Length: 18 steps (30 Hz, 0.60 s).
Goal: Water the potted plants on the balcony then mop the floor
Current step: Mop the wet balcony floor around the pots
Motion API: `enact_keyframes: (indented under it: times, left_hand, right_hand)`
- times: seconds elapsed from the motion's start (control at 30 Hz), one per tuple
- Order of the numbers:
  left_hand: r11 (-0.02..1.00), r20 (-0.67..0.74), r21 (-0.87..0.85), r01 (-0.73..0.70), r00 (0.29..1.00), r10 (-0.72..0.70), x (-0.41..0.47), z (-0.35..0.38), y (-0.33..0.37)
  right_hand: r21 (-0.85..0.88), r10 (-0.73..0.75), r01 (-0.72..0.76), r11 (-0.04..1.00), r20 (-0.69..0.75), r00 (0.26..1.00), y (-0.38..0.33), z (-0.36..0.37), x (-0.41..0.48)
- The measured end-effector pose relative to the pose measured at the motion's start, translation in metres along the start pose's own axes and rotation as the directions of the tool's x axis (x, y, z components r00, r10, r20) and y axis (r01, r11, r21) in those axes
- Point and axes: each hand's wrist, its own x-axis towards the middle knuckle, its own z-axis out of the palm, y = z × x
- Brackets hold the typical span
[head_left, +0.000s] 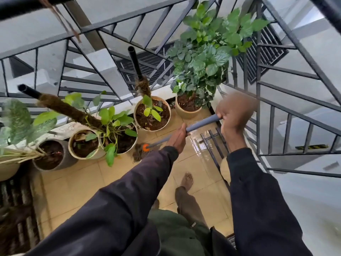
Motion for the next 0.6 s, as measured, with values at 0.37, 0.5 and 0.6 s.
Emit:
enact_keyframes:
  times: [0.37,0.5,0.6]
  left_hand:
    - [0.992,-0.184,-0.109,-0.057,0.982,0.036,-0.087,-0.030,-0.049]
    - [0.984,-0.282,-0.107,-0.140,0.954,0.105,-0.084,-0.049,-0.047]
    - [0.985,-0.359,-0.084,-0.151,0.927,0.111,-0.071,-0.064,-0.053]
  right_hand:
    - [0.160,-0.146,0.112,0.981,0.220,0.964,-0.005,0.065,-0.085]
    - [0.200,-0.250,0.197,0.960,0.288,0.924,-0.018,0.086,-0.093]
    - [0.223,-0.314,0.249,0.942,0.336,0.888,-0.020,0.107,-0.099]
